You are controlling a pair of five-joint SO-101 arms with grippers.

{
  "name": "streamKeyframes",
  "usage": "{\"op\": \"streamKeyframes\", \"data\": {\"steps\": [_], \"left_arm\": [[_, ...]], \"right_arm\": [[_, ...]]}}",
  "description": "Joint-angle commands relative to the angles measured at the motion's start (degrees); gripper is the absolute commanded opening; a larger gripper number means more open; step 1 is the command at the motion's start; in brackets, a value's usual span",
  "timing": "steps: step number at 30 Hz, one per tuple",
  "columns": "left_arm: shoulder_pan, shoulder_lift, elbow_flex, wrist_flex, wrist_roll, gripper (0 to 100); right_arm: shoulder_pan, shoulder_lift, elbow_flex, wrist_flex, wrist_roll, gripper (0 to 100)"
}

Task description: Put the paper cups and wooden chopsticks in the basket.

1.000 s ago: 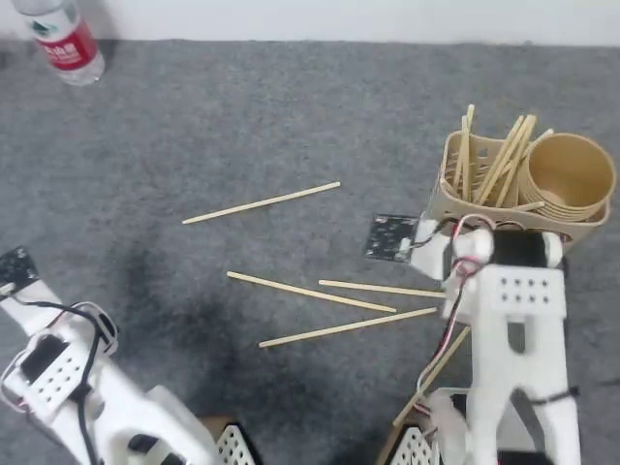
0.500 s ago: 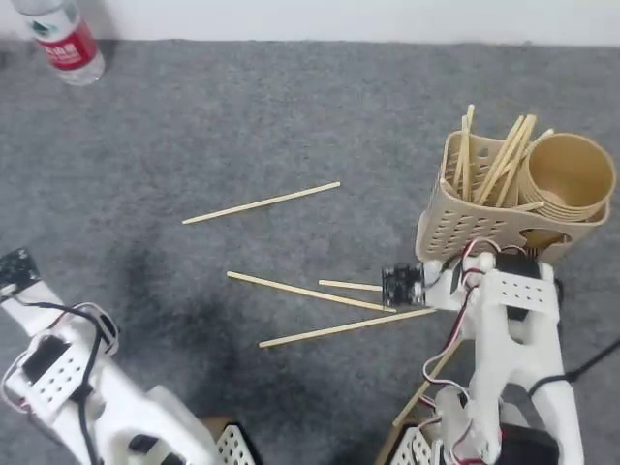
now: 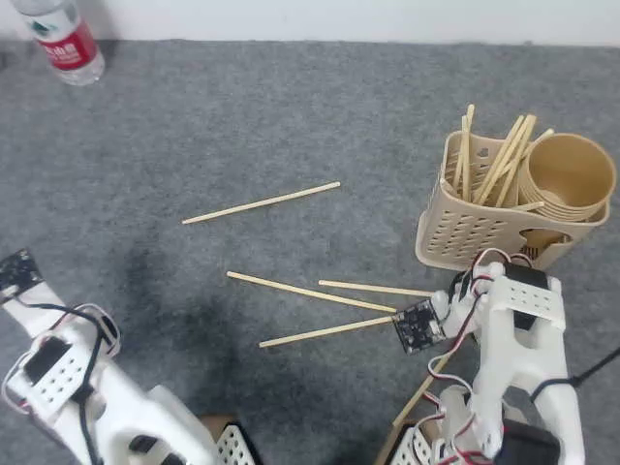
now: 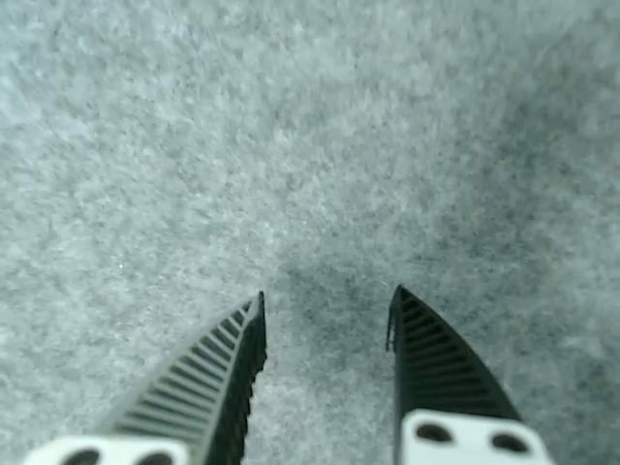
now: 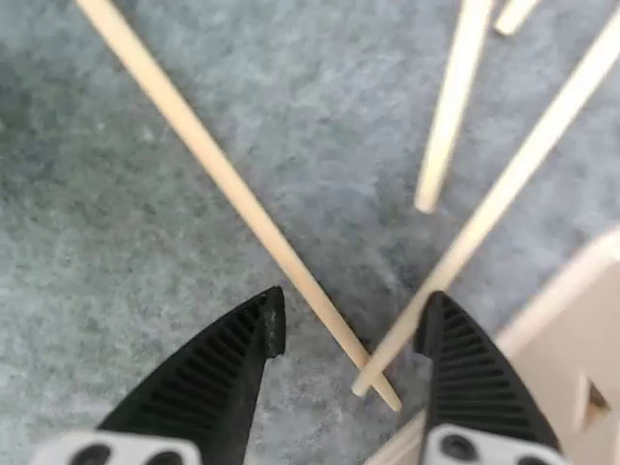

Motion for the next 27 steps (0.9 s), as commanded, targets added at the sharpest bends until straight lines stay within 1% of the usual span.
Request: {"op": "streamKeyframes", "data": {"steps": [1, 3, 6, 13, 14, 15, 17, 18, 20, 22, 25, 27], "left_arm": [[0.1, -0.8, -0.2, -1.1, 1.6, 20], [0.1, -0.8, -0.2, -1.1, 3.0, 20], [0.1, -0.8, -0.3, -1.1, 3.2, 20], [0.1, -0.8, -0.3, -1.1, 3.2, 20], [0.1, -0.8, -0.3, -1.1, 3.2, 20], [0.1, -0.8, -0.3, -1.1, 3.2, 20], [0.1, -0.8, -0.3, -1.1, 3.2, 20], [0.1, -0.8, -0.3, -1.1, 3.2, 20], [0.1, -0.8, -0.3, -1.1, 3.2, 20], [0.1, -0.8, -0.3, -1.1, 3.2, 20], [0.1, -0.8, -0.3, -1.1, 3.2, 20], [0.2, -0.8, -0.3, -1.1, 3.2, 20]], "right_arm": [[0.4, 4.1, 1.6, -5.1, 1.8, 23.1], [0.4, 4.2, 0.8, -4.1, 1.8, 23.1], [0.2, 3.7, 0.7, -2.7, 1.8, 23.1], [-0.8, 3.9, 0.8, -3.0, 1.8, 22.7], [-1.5, 4.0, 0.8, -3.0, 1.8, 21.0], [-2.2, 4.0, 0.8, -3.0, 1.8, 17.2], [-3.2, 4.1, 0.8, -3.0, 1.8, 4.1], [-3.6, 4.1, 0.9, -3.0, 1.8, 0.0], [-3.6, 3.6, 2.2, -3.5, 1.8, 3.6], [-3.7, 3.6, 2.9, -5.1, 1.8, 0.2], [-3.9, 3.5, 2.8, -5.6, 1.6, 0.7], [-5.5, 2.3, 2.8, -5.3, 1.2, 0.9]]}}
